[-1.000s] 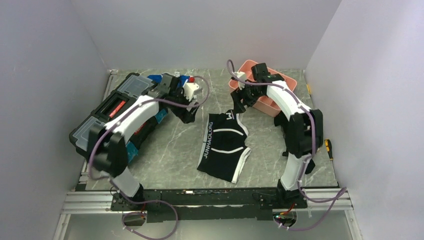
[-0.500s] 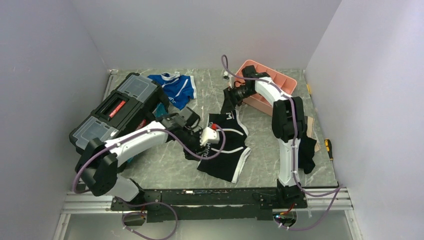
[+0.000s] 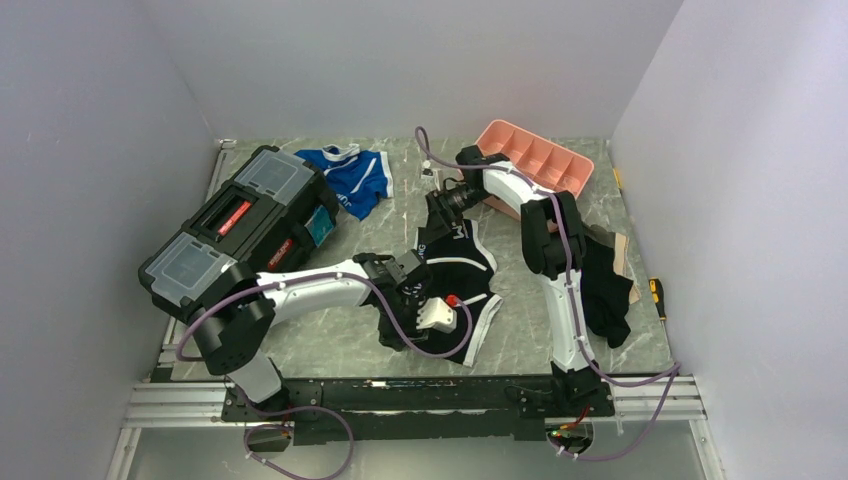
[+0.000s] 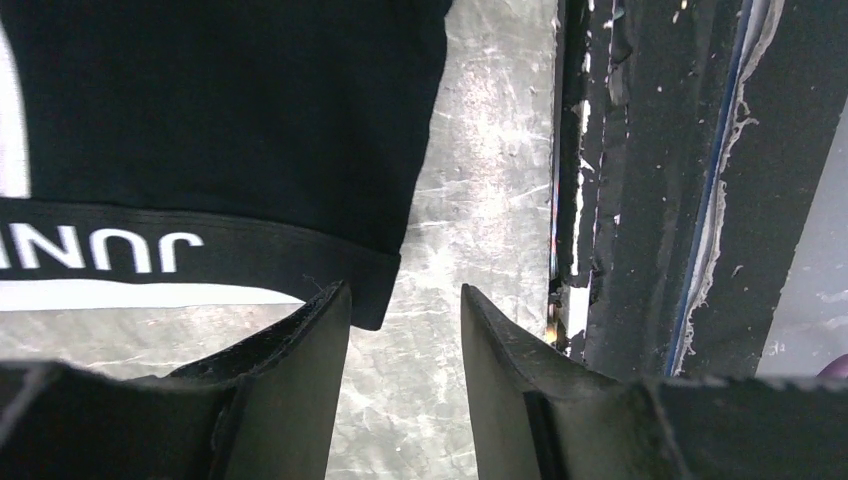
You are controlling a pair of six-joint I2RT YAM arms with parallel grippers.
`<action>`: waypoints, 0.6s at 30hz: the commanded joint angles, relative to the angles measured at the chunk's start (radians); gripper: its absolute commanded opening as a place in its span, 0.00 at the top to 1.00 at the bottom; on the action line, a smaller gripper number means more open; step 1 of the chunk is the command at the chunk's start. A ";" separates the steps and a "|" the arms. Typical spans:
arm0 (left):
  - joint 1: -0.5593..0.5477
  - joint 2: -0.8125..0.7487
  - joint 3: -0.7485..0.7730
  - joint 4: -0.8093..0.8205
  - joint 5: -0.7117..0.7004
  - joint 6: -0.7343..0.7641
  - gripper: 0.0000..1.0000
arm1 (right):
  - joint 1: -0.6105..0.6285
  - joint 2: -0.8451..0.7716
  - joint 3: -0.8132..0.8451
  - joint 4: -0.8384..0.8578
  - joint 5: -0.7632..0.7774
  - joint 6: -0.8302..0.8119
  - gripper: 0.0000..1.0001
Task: Roll the underwear
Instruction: Flatten out the underwear at the center of the board.
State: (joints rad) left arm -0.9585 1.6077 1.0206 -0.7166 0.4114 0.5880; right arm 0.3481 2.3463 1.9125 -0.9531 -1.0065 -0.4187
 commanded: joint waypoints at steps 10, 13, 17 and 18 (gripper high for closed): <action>-0.019 0.049 -0.034 -0.038 -0.049 0.035 0.52 | 0.015 0.144 0.133 0.049 0.031 0.087 0.40; -0.019 0.062 -0.045 -0.041 -0.041 0.033 0.52 | 0.015 0.173 0.156 0.053 0.056 0.108 0.40; -0.020 0.075 -0.052 -0.033 -0.032 0.031 0.53 | 0.015 0.192 0.157 0.075 0.090 0.137 0.40; -0.020 0.079 -0.052 -0.032 -0.029 0.030 0.54 | 0.015 0.193 0.156 0.080 0.095 0.142 0.40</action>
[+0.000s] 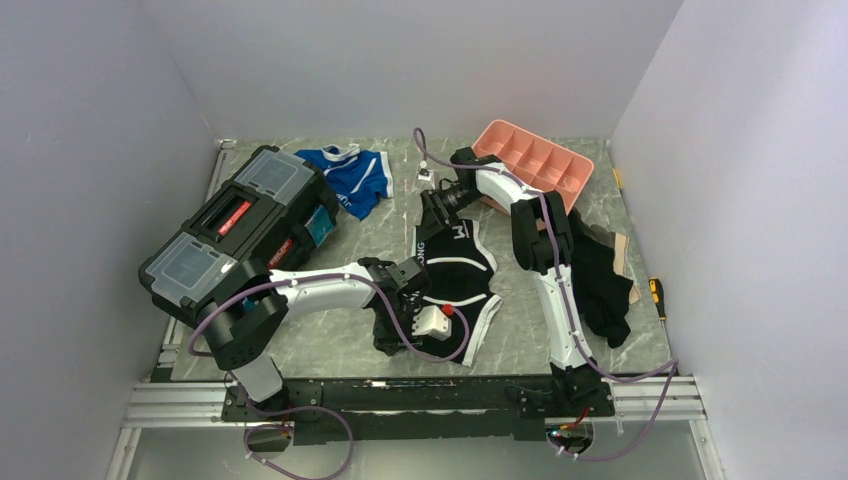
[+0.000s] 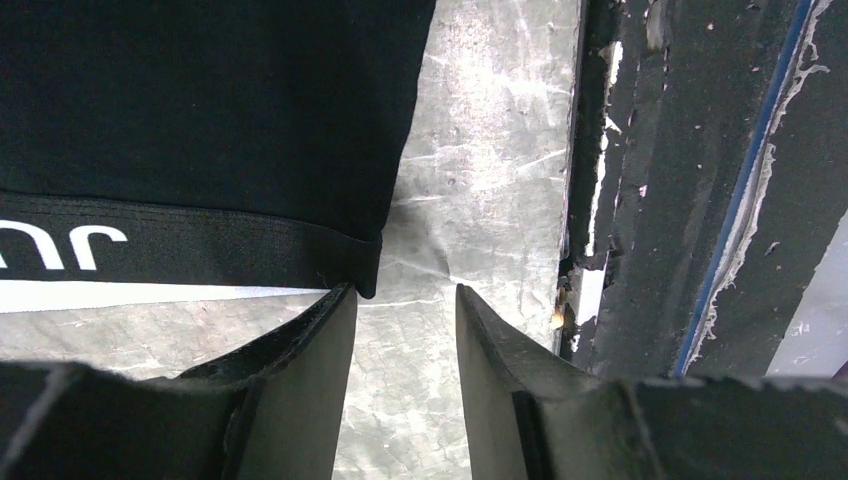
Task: Roll the underwear
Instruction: Flatten out the underwear at the center of the board.
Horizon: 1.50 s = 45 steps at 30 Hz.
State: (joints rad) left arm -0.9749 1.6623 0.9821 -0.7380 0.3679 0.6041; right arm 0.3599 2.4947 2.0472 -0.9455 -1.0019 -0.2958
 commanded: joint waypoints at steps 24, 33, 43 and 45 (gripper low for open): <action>0.025 -0.072 -0.026 0.012 0.047 -0.064 0.53 | -0.021 -0.009 0.121 0.029 0.114 0.034 0.39; 0.178 -0.180 0.039 0.038 0.145 -0.106 0.28 | -0.042 -0.214 0.014 -0.012 0.086 -0.071 0.32; 0.398 -0.100 0.137 0.189 0.333 -0.294 0.30 | -0.167 -0.453 -0.294 0.055 0.054 -0.077 0.33; 0.418 -0.033 0.182 0.191 0.364 -0.332 0.34 | -0.186 -0.500 -0.361 0.056 0.049 -0.094 0.33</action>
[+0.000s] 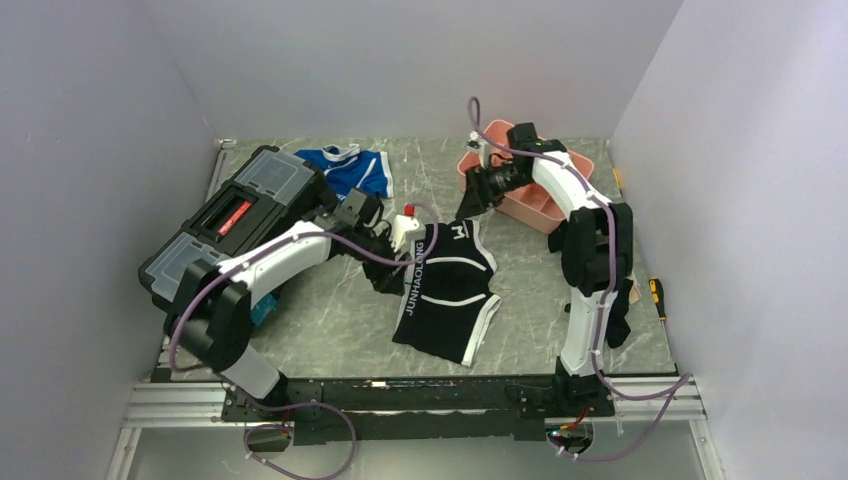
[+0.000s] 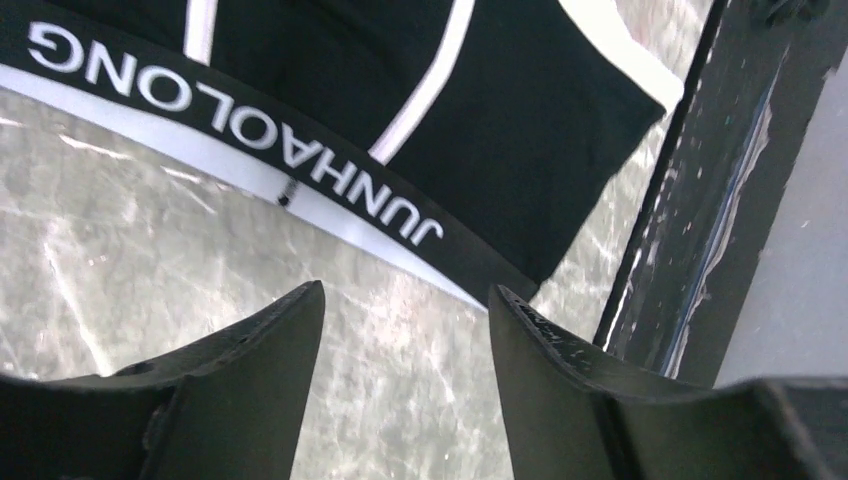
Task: Roll the underwear
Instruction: Flatten out the underwear at the center of the board.
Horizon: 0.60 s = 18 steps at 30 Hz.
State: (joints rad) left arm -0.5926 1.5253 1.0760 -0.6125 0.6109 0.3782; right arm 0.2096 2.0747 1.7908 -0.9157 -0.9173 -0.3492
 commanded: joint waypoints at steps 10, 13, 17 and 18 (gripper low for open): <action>0.072 0.339 0.230 0.078 0.240 -0.199 0.46 | -0.082 -0.260 -0.384 -0.016 -0.013 -0.192 0.34; 0.077 0.346 0.235 0.077 0.271 -0.189 0.45 | -0.083 -0.288 -0.444 -0.021 -0.004 -0.220 0.34; 0.079 0.349 0.227 0.060 0.345 -0.172 0.43 | -0.082 -0.286 -0.481 0.000 -0.015 -0.213 0.34; 0.078 0.346 0.219 0.058 0.358 -0.164 0.43 | -0.082 -0.268 -0.476 0.007 -0.015 -0.205 0.34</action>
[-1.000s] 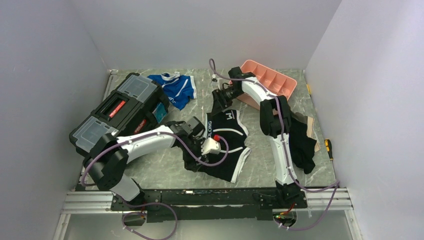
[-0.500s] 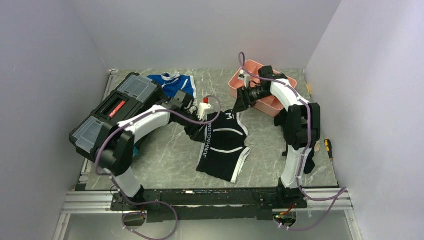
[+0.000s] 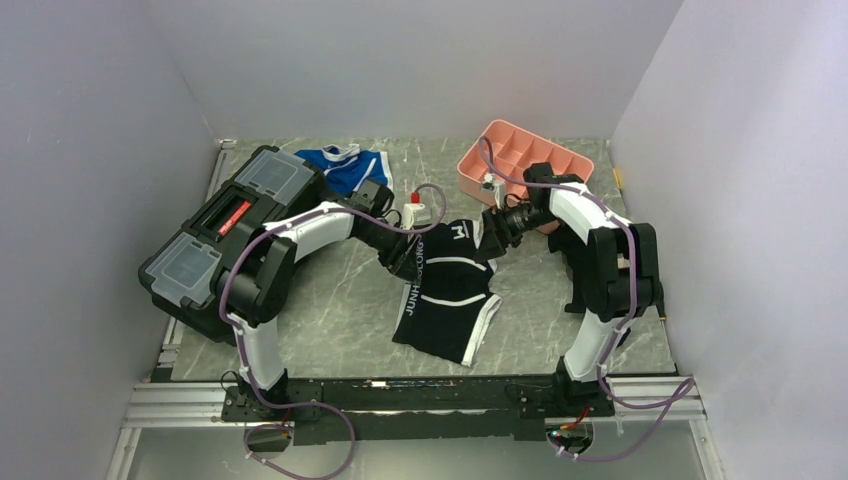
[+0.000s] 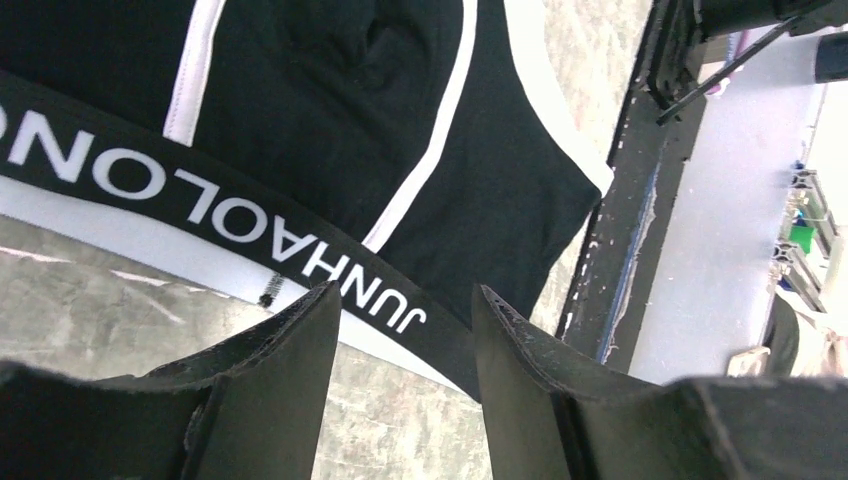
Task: Roll the underwear
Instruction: Flatten out the underwear at the center of the board.
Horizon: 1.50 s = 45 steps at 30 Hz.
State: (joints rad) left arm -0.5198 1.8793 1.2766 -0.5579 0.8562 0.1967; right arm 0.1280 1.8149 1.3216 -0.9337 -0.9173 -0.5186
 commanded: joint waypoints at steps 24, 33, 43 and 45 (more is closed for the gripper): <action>-0.439 -0.149 -0.049 0.037 -0.204 0.281 0.30 | 0.015 0.371 0.283 0.137 0.090 0.162 0.34; -0.604 0.009 0.070 0.025 -0.211 0.288 0.30 | 0.031 0.385 0.321 0.115 0.187 0.128 0.34; -0.669 0.106 0.057 -0.004 -0.225 0.326 0.30 | 0.035 0.415 0.364 0.085 0.222 0.106 0.34; -0.675 0.123 0.057 -0.019 -0.226 0.334 0.30 | 0.036 0.421 0.377 0.076 0.225 0.102 0.34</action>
State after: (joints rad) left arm -1.1820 1.9656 1.3186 -0.5423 0.6353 0.4942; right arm 0.1661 2.2066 1.6562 -0.8696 -0.7597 -0.3759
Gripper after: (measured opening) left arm 0.698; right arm 0.657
